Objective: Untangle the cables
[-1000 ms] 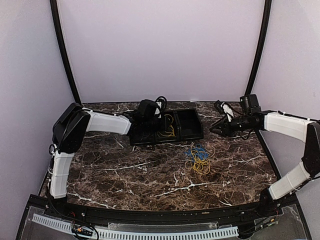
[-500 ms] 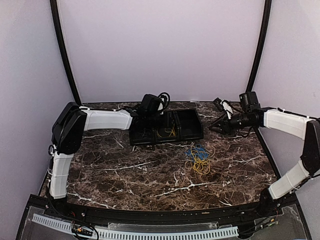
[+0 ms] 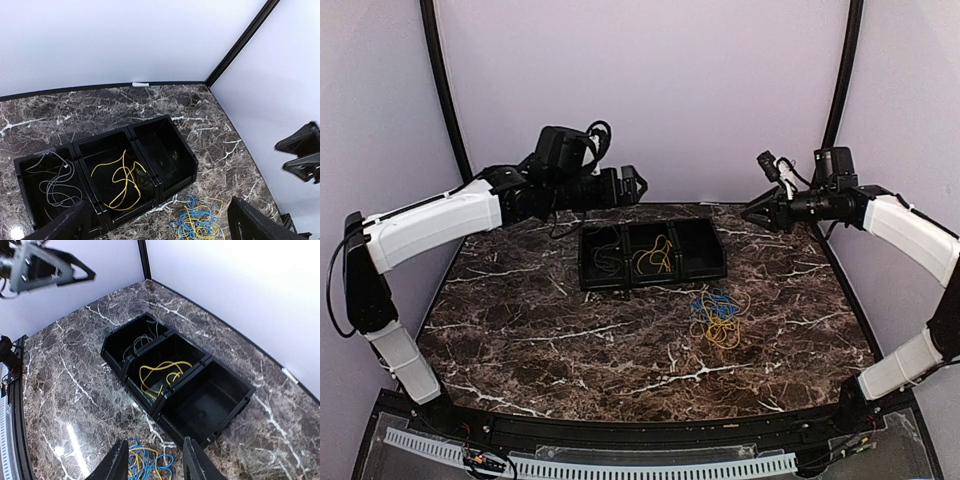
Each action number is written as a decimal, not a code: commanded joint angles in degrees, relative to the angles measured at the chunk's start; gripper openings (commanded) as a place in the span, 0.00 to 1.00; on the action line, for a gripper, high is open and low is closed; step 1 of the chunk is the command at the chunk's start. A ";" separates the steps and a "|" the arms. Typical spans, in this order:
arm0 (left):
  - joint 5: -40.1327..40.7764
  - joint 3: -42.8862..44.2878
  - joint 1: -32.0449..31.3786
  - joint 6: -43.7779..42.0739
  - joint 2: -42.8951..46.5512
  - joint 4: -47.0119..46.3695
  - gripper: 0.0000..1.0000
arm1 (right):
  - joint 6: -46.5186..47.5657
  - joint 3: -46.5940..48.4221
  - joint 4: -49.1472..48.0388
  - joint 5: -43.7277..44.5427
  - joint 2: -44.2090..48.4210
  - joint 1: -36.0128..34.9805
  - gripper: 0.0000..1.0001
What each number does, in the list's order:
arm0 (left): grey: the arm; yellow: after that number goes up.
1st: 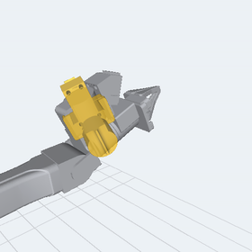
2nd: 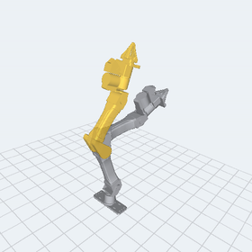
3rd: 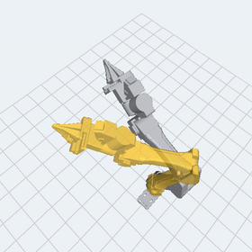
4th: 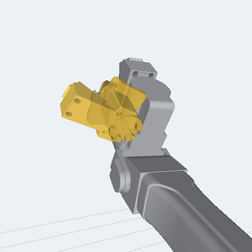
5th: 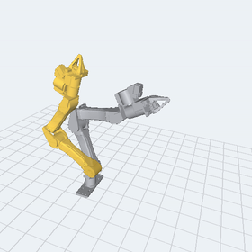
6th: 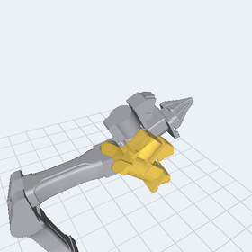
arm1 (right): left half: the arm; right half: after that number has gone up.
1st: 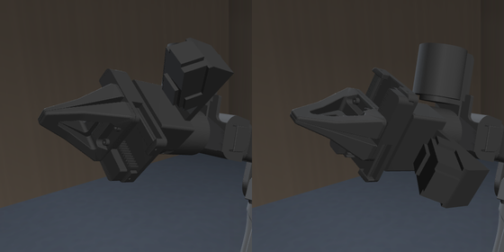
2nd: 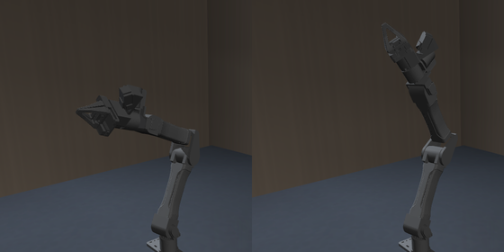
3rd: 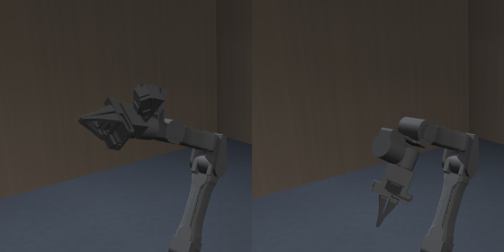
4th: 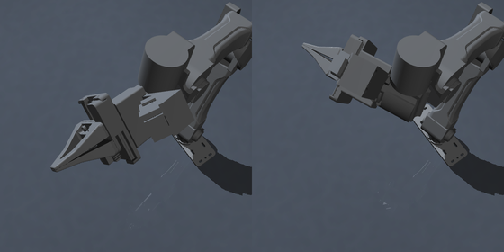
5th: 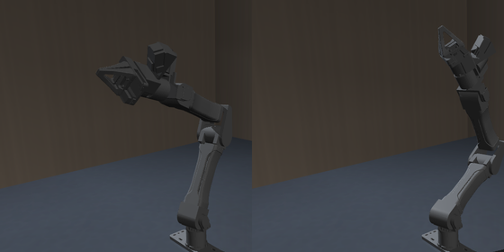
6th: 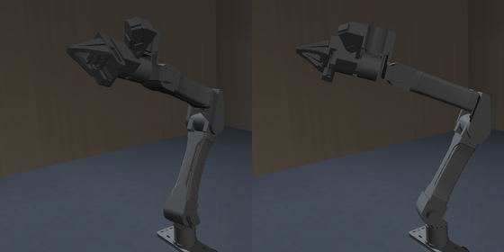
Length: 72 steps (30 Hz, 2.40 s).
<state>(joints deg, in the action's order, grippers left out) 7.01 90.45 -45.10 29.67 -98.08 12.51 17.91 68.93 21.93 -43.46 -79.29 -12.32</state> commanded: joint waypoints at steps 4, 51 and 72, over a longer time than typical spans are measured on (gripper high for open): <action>-5.29 -8.88 0.32 7.38 18.20 -19.79 0.99 | 0.70 -3.98 1.52 1.83 1.56 0.25 0.40; -10.82 -26.15 4.02 4.48 20.97 -28.29 0.99 | 9.20 -13.10 7.11 15.01 8.81 0.23 0.40; 15.64 -50.08 3.27 -7.88 29.54 -21.70 0.90 | 9.59 -10.84 12.87 12.27 -14.78 0.24 0.42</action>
<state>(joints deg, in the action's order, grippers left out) 28.56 43.40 -41.63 24.29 -73.97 -5.15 28.03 54.65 34.30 -28.95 -90.94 -12.32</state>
